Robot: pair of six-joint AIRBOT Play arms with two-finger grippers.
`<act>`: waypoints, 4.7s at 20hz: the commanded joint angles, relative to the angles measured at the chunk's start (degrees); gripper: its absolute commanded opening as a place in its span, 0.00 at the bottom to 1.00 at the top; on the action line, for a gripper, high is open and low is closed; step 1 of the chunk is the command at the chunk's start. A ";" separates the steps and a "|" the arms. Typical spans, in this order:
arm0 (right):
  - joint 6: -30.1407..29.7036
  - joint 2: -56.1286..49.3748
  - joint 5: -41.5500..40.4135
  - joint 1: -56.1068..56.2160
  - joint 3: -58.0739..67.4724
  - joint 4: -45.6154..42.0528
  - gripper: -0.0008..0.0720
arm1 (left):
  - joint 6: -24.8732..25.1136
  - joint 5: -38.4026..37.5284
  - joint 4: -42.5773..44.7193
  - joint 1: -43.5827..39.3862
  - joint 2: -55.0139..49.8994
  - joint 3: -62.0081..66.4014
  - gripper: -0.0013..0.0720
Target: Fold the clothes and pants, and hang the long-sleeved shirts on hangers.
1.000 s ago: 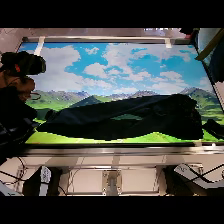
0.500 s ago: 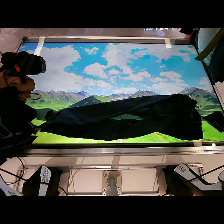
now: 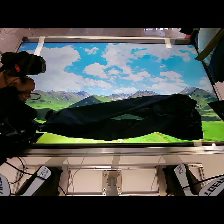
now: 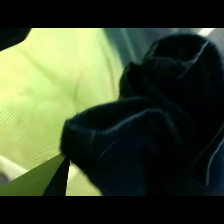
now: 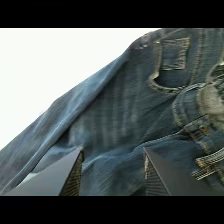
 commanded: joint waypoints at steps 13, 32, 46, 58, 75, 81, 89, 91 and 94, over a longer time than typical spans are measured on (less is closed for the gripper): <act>4.00 0.61 -0.66 -1.31 -7.91 -26.23 0.57 | 10.43 1.60 -9.22 0.07 6.27 0.79 0.04; -17.03 -30.10 -2.80 -6.64 -8.22 -12.17 0.51 | 0.96 1.38 -8.35 0.04 13.11 2.71 0.04; -9.97 -25.31 14.03 -3.61 23.63 1.36 0.07 | -8.04 -6.86 5.05 -1.49 9.33 38.97 0.04; -5.03 -25.66 10.40 -5.86 6.43 -21.90 0.07 | -12.98 -37.20 46.36 -11.30 -5.01 43.74 0.04; -1.49 -24.41 -4.57 -9.27 -6.64 -36.02 0.08 | -17.09 -24.00 51.93 -11.47 11.76 8.17 0.14; 1.86 -18.84 -3.67 -9.27 10.95 -28.26 0.67 | -18.56 -19.02 48.39 -11.47 12.79 26.58 0.89; 3.19 -16.59 -2.71 -0.85 20.48 -4.72 0.67 | -9.09 -15.96 11.98 -11.47 -8.17 36.09 0.84; 5.49 -16.57 -0.35 3.02 20.48 -4.68 0.67 | -6.40 -15.85 10.49 -11.50 -14.86 36.09 0.80; 9.77 -16.04 1.03 8.66 20.48 -4.68 0.67 | -0.96 -15.87 10.34 -11.91 -22.08 36.09 0.67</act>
